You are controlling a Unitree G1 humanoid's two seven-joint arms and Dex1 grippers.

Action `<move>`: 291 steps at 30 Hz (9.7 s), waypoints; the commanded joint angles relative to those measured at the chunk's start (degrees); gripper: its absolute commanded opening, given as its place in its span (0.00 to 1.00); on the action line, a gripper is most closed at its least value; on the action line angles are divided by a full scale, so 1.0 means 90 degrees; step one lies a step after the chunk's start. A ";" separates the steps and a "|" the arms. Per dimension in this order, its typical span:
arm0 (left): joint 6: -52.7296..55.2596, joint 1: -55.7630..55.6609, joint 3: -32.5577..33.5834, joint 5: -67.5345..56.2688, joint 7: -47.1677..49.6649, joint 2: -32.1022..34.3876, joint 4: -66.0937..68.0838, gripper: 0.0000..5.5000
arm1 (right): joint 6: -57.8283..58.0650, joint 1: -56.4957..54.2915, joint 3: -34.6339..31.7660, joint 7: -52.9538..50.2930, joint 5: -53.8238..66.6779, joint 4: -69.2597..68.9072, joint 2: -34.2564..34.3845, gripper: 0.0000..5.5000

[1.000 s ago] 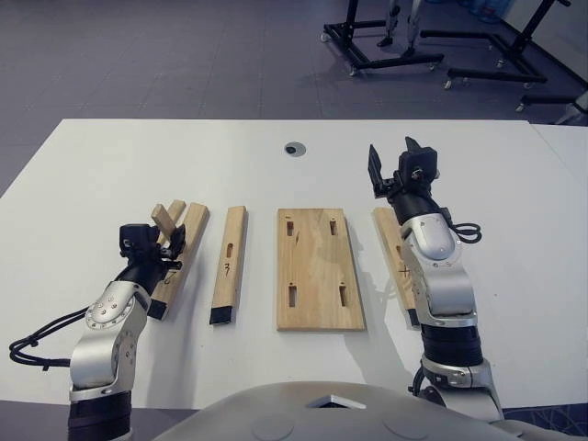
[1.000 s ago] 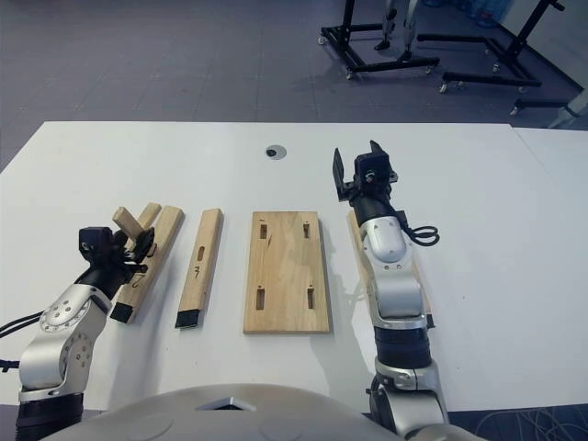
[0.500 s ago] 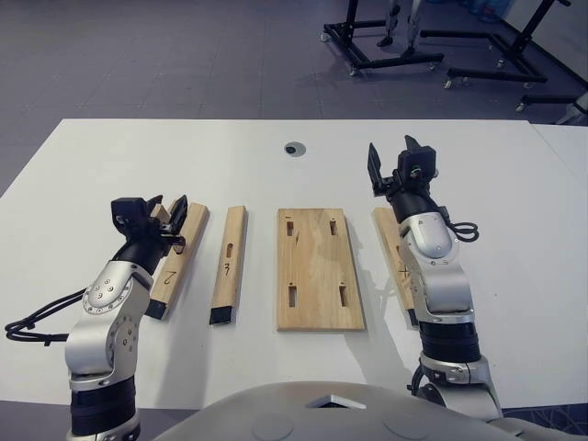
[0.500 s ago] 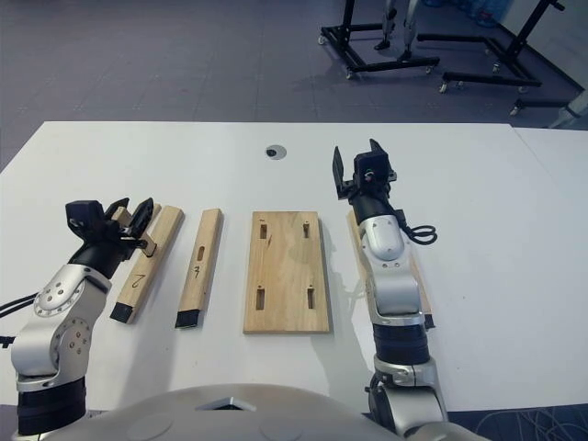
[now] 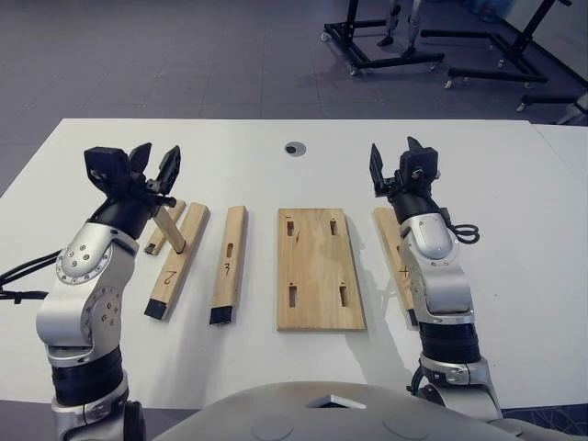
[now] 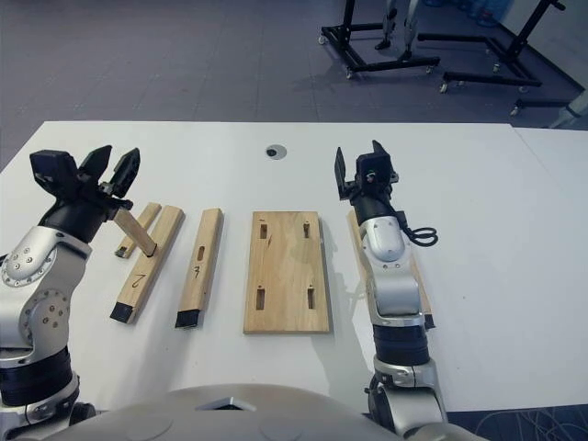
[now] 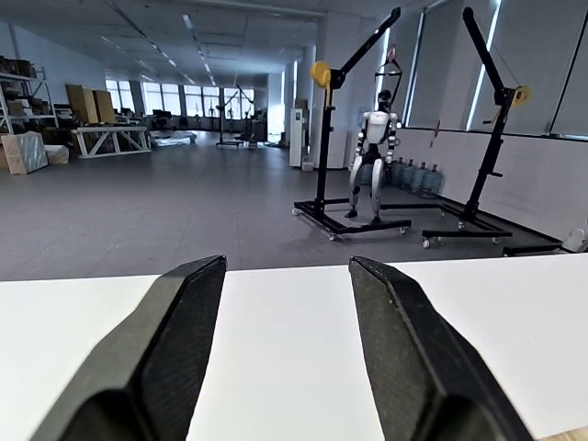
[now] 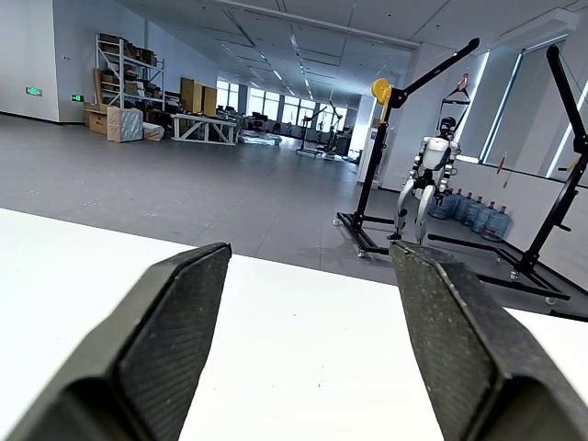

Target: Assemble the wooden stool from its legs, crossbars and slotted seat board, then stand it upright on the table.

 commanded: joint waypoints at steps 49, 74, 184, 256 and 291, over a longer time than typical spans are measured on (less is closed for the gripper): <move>-0.1449 0.2687 0.0351 0.1342 -0.0942 0.0661 0.1623 0.57 | 0.0360 0.0476 -0.0029 0.0184 0.0142 -0.0448 0.0016 0.58; 0.1672 0.2494 -0.0793 0.1129 -0.0945 0.0684 0.0213 0.71 | 0.0725 0.0304 -0.0035 0.0171 0.0360 -0.0592 0.0157 0.58; 0.0439 0.0025 -0.1298 -0.3402 -0.4190 0.0218 0.1759 0.65 | 0.1975 -0.1939 -0.0830 0.4537 0.6050 0.0456 -0.1254 0.37; -0.0410 0.0078 -0.0771 -0.2226 -0.4027 0.0096 0.2926 0.65 | -0.0588 -0.1961 0.0147 0.9062 0.3696 0.4240 -0.2581 0.37; -0.2003 0.1218 -0.0335 0.0281 -0.1142 -0.0507 0.2085 0.65 | 0.2674 0.0306 -0.1844 0.1299 0.2970 -0.0684 -0.2024 0.80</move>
